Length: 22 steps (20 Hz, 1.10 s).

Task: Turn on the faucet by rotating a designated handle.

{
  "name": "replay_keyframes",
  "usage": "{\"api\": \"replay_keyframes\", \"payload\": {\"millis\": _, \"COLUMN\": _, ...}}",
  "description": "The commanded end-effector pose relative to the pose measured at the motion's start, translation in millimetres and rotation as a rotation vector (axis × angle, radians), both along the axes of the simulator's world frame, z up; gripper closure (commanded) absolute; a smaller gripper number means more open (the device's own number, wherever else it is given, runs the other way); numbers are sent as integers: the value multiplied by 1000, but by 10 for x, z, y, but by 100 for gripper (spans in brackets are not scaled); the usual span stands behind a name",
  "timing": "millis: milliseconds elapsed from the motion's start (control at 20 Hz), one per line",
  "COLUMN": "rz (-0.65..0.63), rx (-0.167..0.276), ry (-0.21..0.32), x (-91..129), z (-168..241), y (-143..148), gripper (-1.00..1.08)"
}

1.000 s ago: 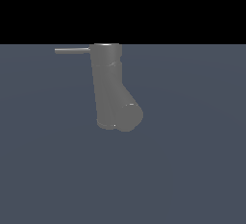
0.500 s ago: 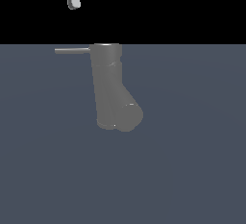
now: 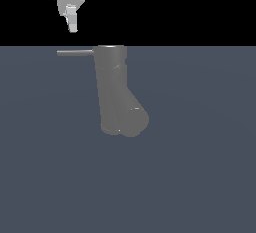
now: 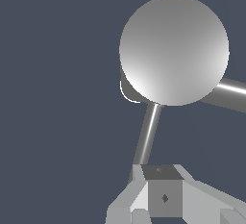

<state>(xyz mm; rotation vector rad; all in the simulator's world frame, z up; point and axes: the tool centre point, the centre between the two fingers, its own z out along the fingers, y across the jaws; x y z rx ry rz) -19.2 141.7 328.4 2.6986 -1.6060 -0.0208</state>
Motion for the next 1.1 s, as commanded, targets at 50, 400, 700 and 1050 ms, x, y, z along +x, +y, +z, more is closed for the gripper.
{"api": "replay_keyframes", "payload": {"millis": 50, "rz": -75, "rx": -2, "ry": -3, "x": 108, "z": -166, "y": 113, "gripper": 108}}
{"api": "replay_keyframes", "payload": {"millis": 400, "rz": -185, "rx": -5, "ry": -8, "x": 253, "z": -427, "y": 283, "gripper": 108}}
{"api": "replay_keyframes", "payload": {"millis": 700, "rz": -237, "rx": -7, "ry": -10, "x": 315, "z": -556, "y": 365, "gripper": 108}}
{"api": "replay_keyframes", "payload": {"millis": 1050, "rz": -251, "rx": -7, "ry": -11, "x": 330, "z": -590, "y": 385, "gripper": 108}}
